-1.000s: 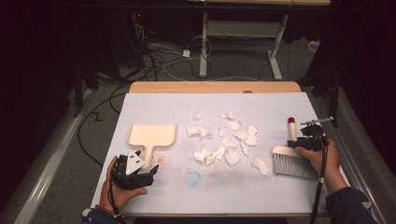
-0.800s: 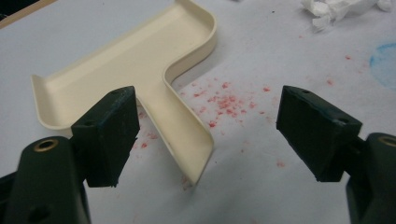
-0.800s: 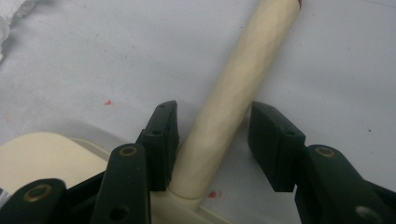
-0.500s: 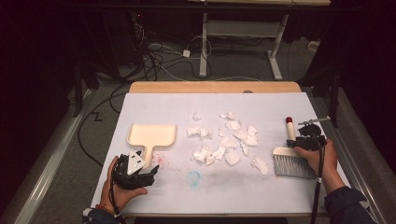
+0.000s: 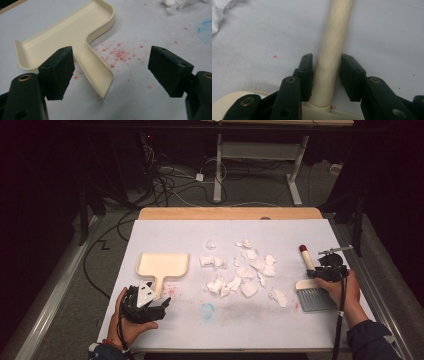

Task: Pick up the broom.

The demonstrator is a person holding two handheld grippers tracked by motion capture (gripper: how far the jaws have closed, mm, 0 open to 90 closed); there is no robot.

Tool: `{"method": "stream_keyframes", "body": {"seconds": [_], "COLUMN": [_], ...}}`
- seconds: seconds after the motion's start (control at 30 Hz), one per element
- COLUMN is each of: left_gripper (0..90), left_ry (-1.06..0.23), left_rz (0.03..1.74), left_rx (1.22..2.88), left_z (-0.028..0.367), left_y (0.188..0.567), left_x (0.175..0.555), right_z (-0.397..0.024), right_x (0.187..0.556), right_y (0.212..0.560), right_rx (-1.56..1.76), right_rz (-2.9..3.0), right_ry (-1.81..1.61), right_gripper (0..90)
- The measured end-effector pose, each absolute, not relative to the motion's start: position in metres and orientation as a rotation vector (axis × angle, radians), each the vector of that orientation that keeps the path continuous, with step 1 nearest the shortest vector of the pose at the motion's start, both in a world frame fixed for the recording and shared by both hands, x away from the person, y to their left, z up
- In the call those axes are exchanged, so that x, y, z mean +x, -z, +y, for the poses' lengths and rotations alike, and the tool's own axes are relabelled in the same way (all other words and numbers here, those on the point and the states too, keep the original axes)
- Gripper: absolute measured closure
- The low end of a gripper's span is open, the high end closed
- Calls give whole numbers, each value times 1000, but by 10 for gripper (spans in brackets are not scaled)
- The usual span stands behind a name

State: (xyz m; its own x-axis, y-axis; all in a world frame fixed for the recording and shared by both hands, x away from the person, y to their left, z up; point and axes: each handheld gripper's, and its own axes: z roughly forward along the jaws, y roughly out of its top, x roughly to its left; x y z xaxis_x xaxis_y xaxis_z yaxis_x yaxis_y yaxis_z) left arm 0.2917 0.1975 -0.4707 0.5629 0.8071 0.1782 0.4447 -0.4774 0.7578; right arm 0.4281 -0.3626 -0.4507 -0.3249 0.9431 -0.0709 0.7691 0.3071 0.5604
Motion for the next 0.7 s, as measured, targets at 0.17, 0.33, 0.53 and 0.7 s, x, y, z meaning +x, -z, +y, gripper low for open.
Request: {"method": "stream_keyframes", "body": {"seconds": [0.17, 0.33, 0.53, 0.7], "left_gripper": [206, 206, 206, 207], "left_ry": [-694, -692, -679, -676], "left_rz": [996, 993, 998, 1004], "left_rx": [2134, 2135, 2119, 2095], "left_z": [197, 197, 198, 200], "left_y": [471, 471, 471, 470], "left_x": [292, 292, 292, 291], "right_z": [-362, -361, -361, -361], "right_x": [428, 428, 427, 426], "right_y": [451, 451, 450, 449], "right_rx": [1523, 1501, 1487, 1465], "right_rz": [2197, 2211, 2215, 2205], "right_ry": [-612, -617, -617, -636], "right_gripper": [659, 716, 717, 718]}}
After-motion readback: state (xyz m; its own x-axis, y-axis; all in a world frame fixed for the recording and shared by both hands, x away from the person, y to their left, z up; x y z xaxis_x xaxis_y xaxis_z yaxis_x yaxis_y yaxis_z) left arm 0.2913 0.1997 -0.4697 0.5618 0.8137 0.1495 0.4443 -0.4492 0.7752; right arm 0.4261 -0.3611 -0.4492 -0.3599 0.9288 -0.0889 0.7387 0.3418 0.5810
